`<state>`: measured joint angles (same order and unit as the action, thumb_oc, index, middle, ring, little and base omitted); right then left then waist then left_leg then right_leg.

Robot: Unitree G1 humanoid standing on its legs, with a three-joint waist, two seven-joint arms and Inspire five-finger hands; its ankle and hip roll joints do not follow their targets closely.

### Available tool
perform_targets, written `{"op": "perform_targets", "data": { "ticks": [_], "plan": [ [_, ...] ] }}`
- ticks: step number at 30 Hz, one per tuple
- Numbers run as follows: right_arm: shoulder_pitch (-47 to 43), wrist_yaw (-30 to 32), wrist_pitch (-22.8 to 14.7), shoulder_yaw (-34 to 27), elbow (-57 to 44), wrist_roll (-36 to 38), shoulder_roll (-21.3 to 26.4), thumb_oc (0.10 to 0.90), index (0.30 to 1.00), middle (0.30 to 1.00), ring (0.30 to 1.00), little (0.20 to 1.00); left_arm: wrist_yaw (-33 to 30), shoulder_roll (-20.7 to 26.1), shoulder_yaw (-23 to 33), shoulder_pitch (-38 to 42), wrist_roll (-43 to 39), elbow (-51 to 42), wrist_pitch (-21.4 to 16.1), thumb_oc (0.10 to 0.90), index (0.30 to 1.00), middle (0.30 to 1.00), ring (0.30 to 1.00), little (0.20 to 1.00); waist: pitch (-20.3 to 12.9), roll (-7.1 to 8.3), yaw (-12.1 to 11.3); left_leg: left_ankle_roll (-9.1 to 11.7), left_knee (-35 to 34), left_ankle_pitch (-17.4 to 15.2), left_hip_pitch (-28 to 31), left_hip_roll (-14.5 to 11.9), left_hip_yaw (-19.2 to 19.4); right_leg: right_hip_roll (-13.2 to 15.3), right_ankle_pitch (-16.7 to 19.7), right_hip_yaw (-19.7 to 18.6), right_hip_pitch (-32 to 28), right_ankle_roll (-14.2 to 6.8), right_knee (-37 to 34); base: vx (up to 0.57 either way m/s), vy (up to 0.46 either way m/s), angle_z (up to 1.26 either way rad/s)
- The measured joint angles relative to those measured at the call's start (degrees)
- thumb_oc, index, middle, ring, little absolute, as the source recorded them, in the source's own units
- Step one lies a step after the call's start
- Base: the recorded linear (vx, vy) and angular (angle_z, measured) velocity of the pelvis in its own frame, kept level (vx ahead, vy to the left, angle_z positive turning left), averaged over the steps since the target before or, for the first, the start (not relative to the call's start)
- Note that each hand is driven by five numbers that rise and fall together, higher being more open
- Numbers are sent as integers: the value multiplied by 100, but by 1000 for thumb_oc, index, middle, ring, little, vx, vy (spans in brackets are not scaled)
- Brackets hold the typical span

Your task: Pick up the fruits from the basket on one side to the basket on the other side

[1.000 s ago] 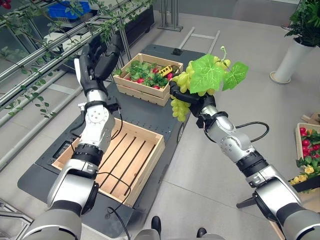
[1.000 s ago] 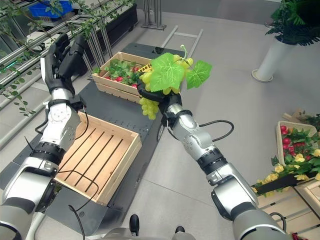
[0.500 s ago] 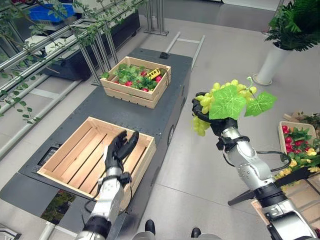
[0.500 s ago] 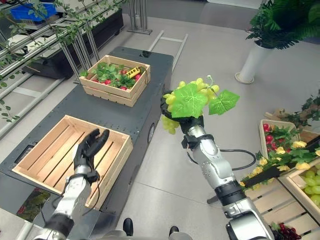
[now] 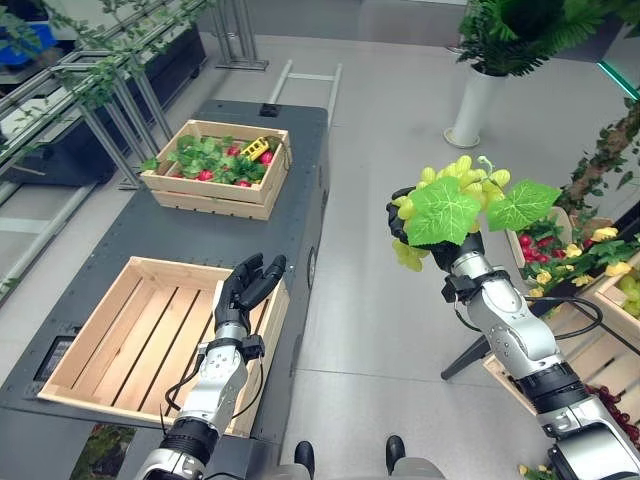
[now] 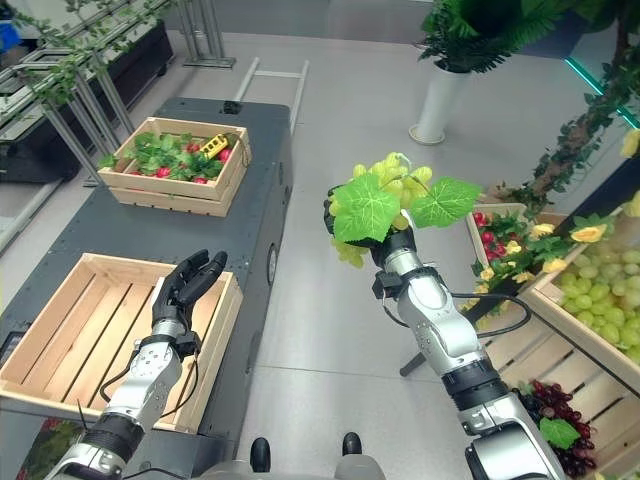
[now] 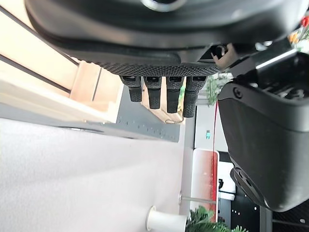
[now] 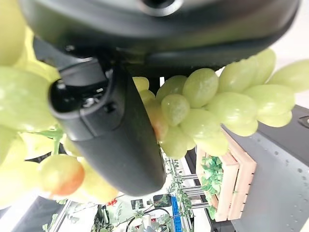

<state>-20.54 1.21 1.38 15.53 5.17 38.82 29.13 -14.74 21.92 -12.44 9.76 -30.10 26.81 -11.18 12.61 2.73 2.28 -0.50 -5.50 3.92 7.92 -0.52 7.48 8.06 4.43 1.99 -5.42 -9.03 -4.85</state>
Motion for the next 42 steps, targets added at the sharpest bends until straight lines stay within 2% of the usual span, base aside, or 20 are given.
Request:
{"op": "perform_targets", "data": {
  "ticks": [2, 5, 6, 7, 8, 9, 10, 11, 12, 13, 14, 15, 16, 18, 20, 25, 27, 31, 35, 42],
  "plan": [
    [245, -170, 97, -33, -107, 2, 5, 400, 300, 300, 300, 300, -10, 1, 26, -4, 1, -1, 0, 800, 900, 900, 900, 900, 43, 44, 14, 8, -1, -33, 72, -6, 125, -8, 50, 4, 11, 15, -2, -98, 102, -45],
    [387, -474, 235, -44, -117, 15, 2, 400, 300, 300, 300, 300, -57, 64, 84, -35, 12, -42, -6, 800, 900, 900, 900, 900, 148, 177, -20, -9, 19, -108, 152, -40, 612, -109, 345, 266, 231, 156, 10, -153, 55, -92],
    [366, -577, 249, -55, -117, 44, -11, 400, 300, 300, 300, 300, -78, 94, 173, -99, 15, -115, -6, 800, 900, 900, 900, 900, 221, 142, -109, -56, 36, -152, 132, -148, 946, -265, 696, 549, 521, 148, 112, -150, -2, -129],
    [353, -685, 249, -101, -114, 44, -8, 400, 300, 300, 300, 300, -84, 124, 201, -95, 13, -117, -6, 800, 900, 900, 900, 900, 306, 65, -149, -94, -4, -177, 111, -329, 1111, -308, 865, 840, 685, 47, 185, -79, -12, -118],
    [357, -729, 250, -122, -105, 43, 15, 400, 300, 300, 300, 300, -74, 125, 216, -94, 10, -118, -5, 800, 900, 900, 900, 900, 357, 20, -95, -116, 16, -154, 117, -390, 1191, -286, 634, 1036, 774, 152, 573, -87, -52, -60],
    [379, -752, 250, -130, -104, 42, 64, 400, 300, 300, 300, 300, -53, 120, 213, -97, 11, -122, -4, 800, 900, 900, 900, 900, 385, -30, -62, -112, 39, -145, 124, -440, 1204, -233, 289, 1163, 890, 372, 1185, -48, -139, -23],
    [409, -820, 250, -131, -109, 38, 208, 400, 300, 300, 300, 300, -37, 125, 214, -96, 8, -162, -5, 800, 900, 900, 900, 900, 414, -77, -47, -97, 48, -140, 128, -483, 1204, -125, -90, 1194, 934, 454, 1761, -53, -203, -18],
    [436, -936, 250, -138, -152, 21, 343, 400, 300, 300, 300, 300, -19, 134, 275, -90, 3, -222, -5, 800, 900, 900, 900, 900, 410, -62, -47, -61, 65, -118, 86, -493, 1258, -10, -372, 1260, 846, 549, 1879, -5, -239, -14],
    [448, -997, 250, -138, -173, -8, 395, 400, 300, 300, 300, 300, -20, 145, 292, -90, 2, -234, -8, 800, 900, 900, 900, 900, 402, -48, -67, -54, 51, -117, 86, -491, 1245, -3, -377, 1281, 713, 534, 1670, 13, -147, -7],
    [492, -1105, 250, -139, -285, -13, 471, 400, 300, 300, 300, 300, -82, 145, 354, -89, -1, -233, -29, 800, 900, 900, 900, 900, 387, -6, -100, 49, 43, -51, 81, -466, 1277, -11, -372, 1271, 394, 511, 963, -58, -133, -9],
    [499, -1158, 250, -137, -354, -14, 489, 400, 300, 300, 300, 300, -111, 159, 396, -91, -2, -233, -31, 800, 900, 900, 900, 900, 378, 47, -150, 79, 41, -51, 76, -389, 1258, -21, -359, 1253, 240, 434, 678, -30, -79, -20],
    [475, -1217, 250, -134, -413, -16, 503, 400, 300, 300, 300, 300, -135, 152, 426, -98, -26, -215, -31, 800, 900, 900, 900, 900, 387, 3, -163, 159, 40, -38, 71, -396, 1136, -116, -224, 1207, 81, 234, 309, 5, -89, -17],
    [476, -1290, 296, -133, -511, -15, 631, 400, 300, 300, 300, 300, -134, 150, 432, -96, -64, -211, -36, 800, 900, 900, 900, 900, 382, -42, -121, 210, 37, -22, 43, -434, 1128, -215, -58, 1148, -56, 278, -34, 82, -58, -24],
    [492, -1481, 371, -228, -597, -1, 856, 400, 300, 300, 300, 300, -129, 114, 431, -119, -78, -214, -48, 800, 900, 900, 900, 900, 379, -85, -73, 234, 34, -8, 44, -505, 1023, -301, -51, 1100, -36, 328, -30, 63, -38, -13],
    [643, -1716, 535, -678, -729, 0, 1161, 400, 300, 300, 300, 300, -52, -5, 424, -221, -75, -265, -51, 800, 900, 900, 900, 900, 373, -86, 53, 267, 33, -27, 78, -535, 997, -335, -62, 1067, -52, 346, -30, 64, -35, -8],
    [972, -1826, 612, -1529, -1063, 5, 1313, 400, 300, 300, 300, 300, 126, -99, 425, -512, -75, -247, -110, 800, 900, 900, 900, 900, 270, -43, 338, 313, 32, -92, 146, -516, 1006, -329, -48, 874, -26, 327, -31, 32, -9, -19],
    [976, -1833, 616, -1546, -1140, 5, 1331, 400, 300, 300, 300, 300, 164, -97, 427, -518, -75, -239, -110, 800, 900, 900, 900, 900, 198, -38, 373, 324, 19, -112, 172, -520, 1007, -345, -33, 785, -3, 333, -31, 31, 12, -17],
    [1176, -1944, 633, -1572, -1447, 15, 1403, 400, 300, 300, 300, 300, 218, -97, 427, -543, -75, -188, -141, 800, 900, 900, 900, 900, -156, -65, 489, 320, -2, -138, 156, -517, 1057, -344, -33, 734, 40, 330, -31, 20, 17, -8],
    [1487, -2191, 698, -1770, -1642, 66, 1588, 400, 300, 300, 300, 300, 289, -90, 438, -576, -75, -42, -307, 800, 900, 900, 900, 900, -296, -66, 545, 312, -2, -157, 176, -507, 1176, -345, -18, 605, 83, 313, -31, 22, 5, -15],
    [1793, -2200, 717, -2050, -1678, 55, 1686, 400, 300, 300, 300, 300, 398, -97, 412, -619, -48, 231, -307, 800, 900, 900, 900, 900, -365, -59, 777, 303, -2, -181, 173, -490, 1312, -356, 49, 386, 205, 308, -31, 1, 4, -16]
  ]
}}
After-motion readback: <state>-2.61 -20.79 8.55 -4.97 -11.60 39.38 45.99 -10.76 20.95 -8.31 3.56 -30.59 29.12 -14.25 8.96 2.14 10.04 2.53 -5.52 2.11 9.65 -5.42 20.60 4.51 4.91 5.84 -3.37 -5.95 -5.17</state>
